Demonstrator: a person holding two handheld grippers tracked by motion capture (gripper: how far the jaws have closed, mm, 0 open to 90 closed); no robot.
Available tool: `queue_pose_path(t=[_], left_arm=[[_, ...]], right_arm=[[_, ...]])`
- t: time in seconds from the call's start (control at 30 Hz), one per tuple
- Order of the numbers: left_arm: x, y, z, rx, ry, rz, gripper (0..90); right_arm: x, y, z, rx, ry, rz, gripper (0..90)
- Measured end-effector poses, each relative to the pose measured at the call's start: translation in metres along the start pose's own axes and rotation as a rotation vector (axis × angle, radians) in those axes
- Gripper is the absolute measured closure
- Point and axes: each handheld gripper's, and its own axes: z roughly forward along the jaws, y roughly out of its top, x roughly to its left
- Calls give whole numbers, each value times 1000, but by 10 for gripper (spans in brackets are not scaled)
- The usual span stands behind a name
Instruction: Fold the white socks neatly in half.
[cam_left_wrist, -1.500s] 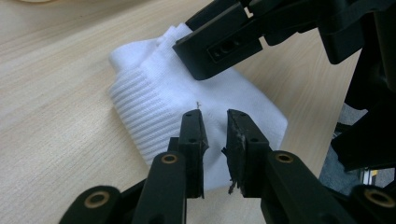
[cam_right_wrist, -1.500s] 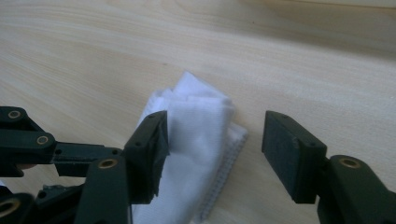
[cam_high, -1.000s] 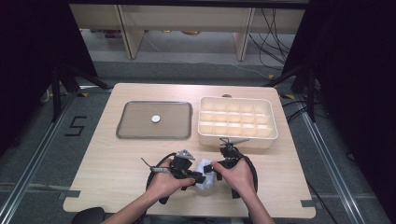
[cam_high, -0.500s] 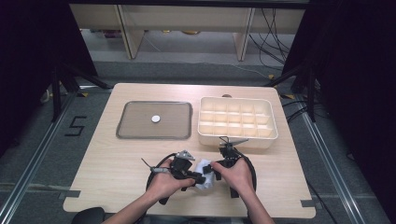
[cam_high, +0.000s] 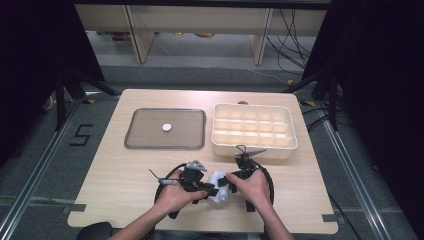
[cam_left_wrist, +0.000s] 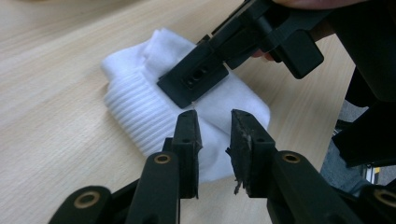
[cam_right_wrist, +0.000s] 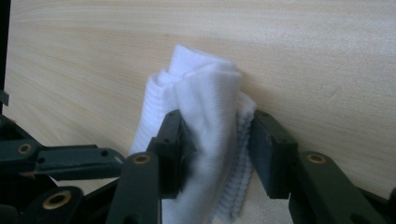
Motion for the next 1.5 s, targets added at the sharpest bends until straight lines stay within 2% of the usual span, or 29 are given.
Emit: queue_pose_path(t=[0.1, 0.17, 0.2, 0.3, 0.33, 0.37, 0.4, 0.5, 0.57, 0.6, 0.63, 0.7, 0.73, 0.8, 0.83, 0.93, 0.97, 1.0, 1.07, 1.1, 1.17, 1.2, 1.23, 1.27, 1.3, 1.37, 1.43, 1.47, 1.5], left_arm=[[3, -1, -7, -19, 19, -9, 702], [6, -2, -11, -26, 26, -8, 697], [8, -3, -13, -28, 37, -8, 695], [13, -5, -16, -38, 45, -22, 692], [13, -6, -16, -46, 56, -28, 689], [15, -6, -17, -42, 54, -30, 685], [16, -7, -17, -50, 65, -27, 679], [19, -8, -17, -50, 62, -25, 665], [20, -9, -18, -56, 64, -33, 662], [21, -9, -18, -62, 78, -27, 661], [22, -10, -19, -62, 70, -31, 657], [24, -11, -20, -68, 71, -31, 650], [25, -11, -20, -78, 81, -36, 644], [26, -12, -21, -90, 87, -38, 635], [28, -12, -22, -86, 87, -33, 634], [31, -14, -24, -97, 105, -39, 623], [32, -14, -24, -102, 102, -39, 618], [32, -15, -24, -114, 113, -43, 610], [34, -16, -25, -127, 113, -40, 597], [34, -17, -26, -132, 129, -42, 590], [36, -18, -27, -152, 135, -41, 574], [38, -19, -29, -148, 150, -21, 568], [38, -20, -28, -170, 154, -31, 563], [40, -21, -29, -173, 150, -29, 560], [40, -22, -29, -181, 157, -36, 558], [41, -24, -30, -203, 162, -46, 556], [42, -26, -30, -215, 174, -42, 556], [44, -27, -30, -220, 163, -39, 555], [44, -29, -30, -226, 171, -42, 551]], right_arm=[[0, 0, 1, 4, 8, 1, 609], [-3, 0, 2, -23, 7, -49, 615], [-2, 0, 2, -16, 7, -43, 618], [-4, 0, 3, -21, -2, -71, 627], [-4, 1, 3, -22, -13, -64, 631], [-5, 0, 4, -40, -36, -78, 635], [-6, 0, 4, -41, -31, -91, 639], [-5, 1, 4, -39, -21, -84, 650], [-6, 2, 4, -31, 14, -97, 660], [-6, 2, 4, -31, 16, -98, 665], [-7, 2, 4, -37, 7, -108, 669], [-7, 2, 4, -26, 21, -112, 672], [-8, 3, 4, -28, 20, -120, 674], [-8, 3, 4, -28, 26, -122, 678], [-7, 3, 4, -39, 13, -113, 680], [-6, 3, 3, -24, 31, -102, 686], [-7, 2, 3, -35, 31, -126, 687], [-6, 2, 2, -34, 35, -113, 689], [-6, 1, 2, -51, 33, -148, 691], [-3, 0, 0, -36, 17, -115, 691], [0, -1, -2, -43, -8, -96, 693], [0, -1, -3, -52, -8, -112, 693], [0, -2, -3, -77, -18, -127, 693], [1, -2, -5, -60, -17, -123, 693], [5, -3, -7, -61, -16, -95, 693], [4, -2, -10, -92, -41, -133, 694], [5, -3, -13, -95, -38, -126, 693], [6, -4, -14, -109, -20, -133, 693], [4, -3, -15, -128, -30, -165, 693]])
